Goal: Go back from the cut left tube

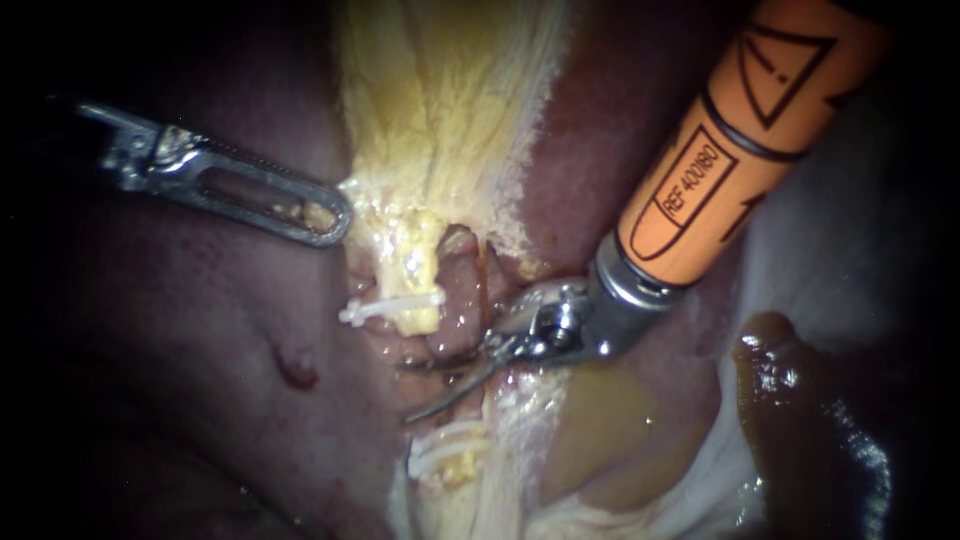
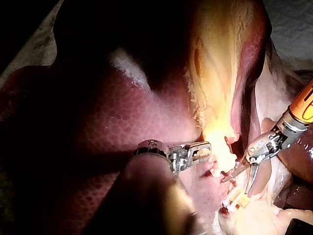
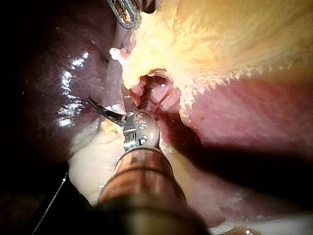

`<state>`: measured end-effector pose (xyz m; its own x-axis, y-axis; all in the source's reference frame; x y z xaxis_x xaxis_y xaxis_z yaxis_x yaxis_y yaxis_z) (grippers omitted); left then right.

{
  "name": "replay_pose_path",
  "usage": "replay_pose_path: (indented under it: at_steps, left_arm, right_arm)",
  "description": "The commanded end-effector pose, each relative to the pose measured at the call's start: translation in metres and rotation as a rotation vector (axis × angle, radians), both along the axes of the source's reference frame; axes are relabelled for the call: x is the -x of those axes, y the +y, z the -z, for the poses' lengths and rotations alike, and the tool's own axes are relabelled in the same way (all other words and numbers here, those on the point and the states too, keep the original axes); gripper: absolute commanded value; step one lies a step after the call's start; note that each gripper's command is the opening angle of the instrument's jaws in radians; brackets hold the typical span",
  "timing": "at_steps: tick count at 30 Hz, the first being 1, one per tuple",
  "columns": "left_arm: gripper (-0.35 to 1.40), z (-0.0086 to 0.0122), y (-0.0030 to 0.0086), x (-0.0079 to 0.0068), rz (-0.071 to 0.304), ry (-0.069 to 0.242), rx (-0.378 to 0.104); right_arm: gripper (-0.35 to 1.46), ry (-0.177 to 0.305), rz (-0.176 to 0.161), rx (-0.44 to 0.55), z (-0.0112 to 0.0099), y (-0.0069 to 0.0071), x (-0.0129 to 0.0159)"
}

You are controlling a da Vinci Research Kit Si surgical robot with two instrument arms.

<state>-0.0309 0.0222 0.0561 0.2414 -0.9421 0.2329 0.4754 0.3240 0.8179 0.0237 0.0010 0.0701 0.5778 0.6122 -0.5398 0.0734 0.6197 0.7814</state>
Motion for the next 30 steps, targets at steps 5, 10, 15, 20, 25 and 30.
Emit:
replay_pose_path:
  at_steps: [5, 10, 15, 20, 25, 30]
  left_arm:
    - [-0.35, 0.0001, 0.0000, 0.0000, 0.000, -0.001, 0.000]
    - [-0.35, 0.0001, 0.0000, -0.0001, -0.001, -0.001, 0.000]
    - [-0.35, 0.0001, 0.0000, -0.0001, -0.001, -0.001, 0.000]
    - [-0.35, 0.0001, 0.0000, -0.0001, -0.001, -0.001, 0.000]
    - [-0.35, 0.0000, 0.0000, -0.0001, -0.001, -0.001, 0.000]
    - [-0.35, -0.0001, 0.0001, 0.0001, 0.000, 0.000, 0.001]
  right_arm:
    - [1.43, -0.030, -0.101, 0.263, 0.0016, 0.0012, 0.0032]
    - [1.43, -0.081, -0.080, 0.415, 0.0030, 0.0026, 0.0067]
    - [1.43, -0.132, -0.036, 0.506, 0.0044, 0.0034, 0.0096]
    - [1.43, -0.139, -0.016, 0.534, 0.0052, 0.0040, 0.0118]
    - [1.43, -0.121, 0.005, 0.523, 0.0057, 0.0043, 0.0129]
    - [1.43, -0.118, 0.008, 0.526, 0.0058, 0.0045, 0.0131]
